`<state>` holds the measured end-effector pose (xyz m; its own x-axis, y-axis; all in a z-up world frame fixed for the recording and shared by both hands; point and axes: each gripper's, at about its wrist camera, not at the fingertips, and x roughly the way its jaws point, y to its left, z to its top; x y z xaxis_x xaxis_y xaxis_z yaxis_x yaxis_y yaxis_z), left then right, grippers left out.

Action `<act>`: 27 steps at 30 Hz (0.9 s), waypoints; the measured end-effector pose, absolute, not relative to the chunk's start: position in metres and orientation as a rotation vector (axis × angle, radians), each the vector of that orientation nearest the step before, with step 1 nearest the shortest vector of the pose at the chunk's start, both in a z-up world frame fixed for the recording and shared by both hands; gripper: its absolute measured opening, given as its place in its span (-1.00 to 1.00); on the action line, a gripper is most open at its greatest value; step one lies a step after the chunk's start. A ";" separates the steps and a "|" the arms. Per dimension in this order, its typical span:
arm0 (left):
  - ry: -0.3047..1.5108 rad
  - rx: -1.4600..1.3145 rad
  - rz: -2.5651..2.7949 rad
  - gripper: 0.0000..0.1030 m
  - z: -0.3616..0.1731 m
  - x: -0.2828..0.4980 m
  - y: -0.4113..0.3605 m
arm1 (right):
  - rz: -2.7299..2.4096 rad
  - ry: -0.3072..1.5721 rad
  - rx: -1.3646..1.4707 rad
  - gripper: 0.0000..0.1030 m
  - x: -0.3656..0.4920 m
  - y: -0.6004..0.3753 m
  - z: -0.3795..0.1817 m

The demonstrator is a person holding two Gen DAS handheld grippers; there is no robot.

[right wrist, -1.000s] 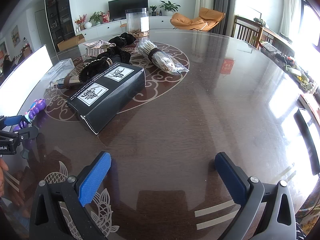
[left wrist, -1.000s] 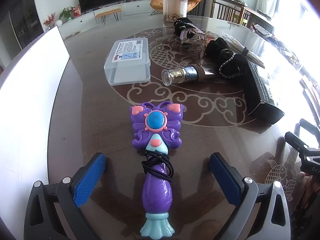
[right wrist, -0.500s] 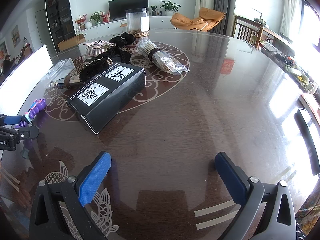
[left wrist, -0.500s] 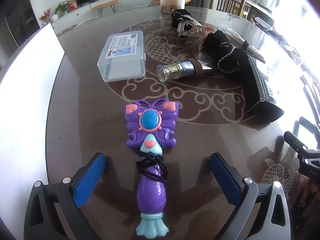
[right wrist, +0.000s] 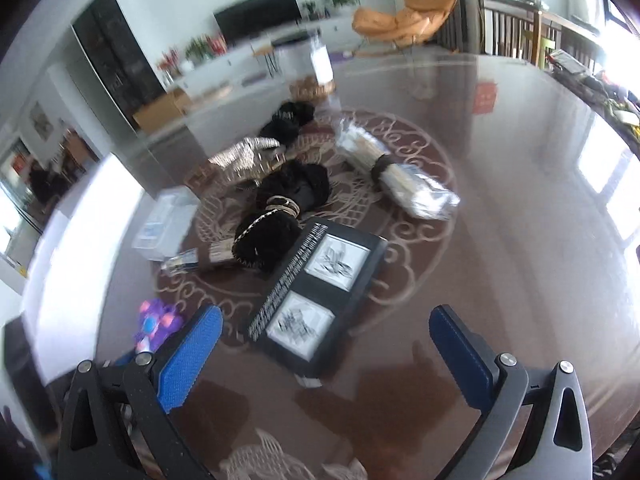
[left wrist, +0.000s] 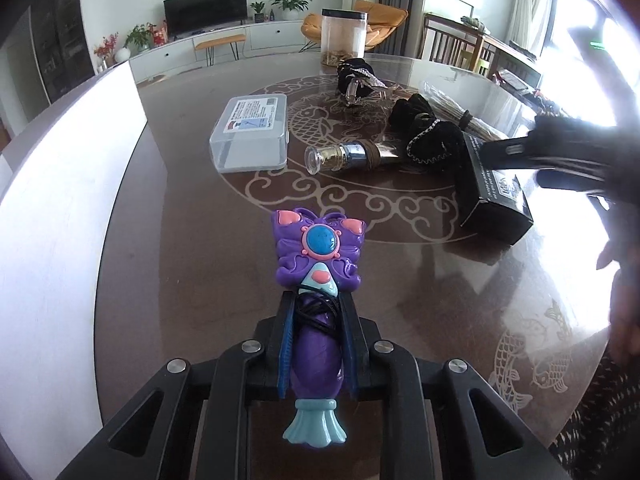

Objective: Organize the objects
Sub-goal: 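Grasp the black soap bar box with the right tool while the left tool holds the wand, then carry wand and soap box into the bin and open both tools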

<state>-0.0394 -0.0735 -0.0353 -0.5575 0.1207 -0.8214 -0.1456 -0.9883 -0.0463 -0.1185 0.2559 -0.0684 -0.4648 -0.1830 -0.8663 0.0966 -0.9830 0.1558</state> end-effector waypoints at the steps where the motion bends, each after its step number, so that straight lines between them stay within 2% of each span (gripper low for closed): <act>1: 0.017 -1.392 2.643 -0.61 -0.035 -0.036 -0.077 | -2.548 -0.093 1.580 1.00 -0.126 0.249 -0.075; 4: -0.016 -1.379 2.645 -0.61 -0.035 -0.028 -0.083 | -2.549 -0.050 1.662 0.97 -0.132 0.244 -0.090; 5: -0.024 -1.366 2.649 -0.61 -0.036 -0.025 -0.086 | -2.541 -0.067 1.654 0.86 -0.130 0.246 -0.092; 6: -0.030 -1.358 2.651 -0.61 -0.037 -0.022 -0.086 | -2.507 -0.097 1.637 0.36 -0.127 0.249 -0.093; 7: -0.044 -1.350 2.653 -0.61 -0.037 -0.019 -0.088 | -2.508 -0.068 1.656 0.20 -0.124 0.251 -0.094; 8: -0.066 -1.339 2.652 -0.62 -0.036 -0.017 -0.090 | -2.518 -0.047 1.635 0.15 -0.119 0.254 -0.090; 11: -0.112 -1.282 2.662 -0.62 -0.026 -0.007 -0.093 | -2.472 -0.141 1.548 0.13 -0.097 0.271 -0.073; 19: -0.289 -1.102 2.671 -0.62 0.032 0.024 -0.111 | -2.427 -0.185 1.404 0.13 -0.038 0.269 -0.031; 27: -0.387 -0.919 2.906 -0.62 0.119 0.066 -0.210 | -2.195 -0.093 1.129 0.13 -0.021 0.122 0.054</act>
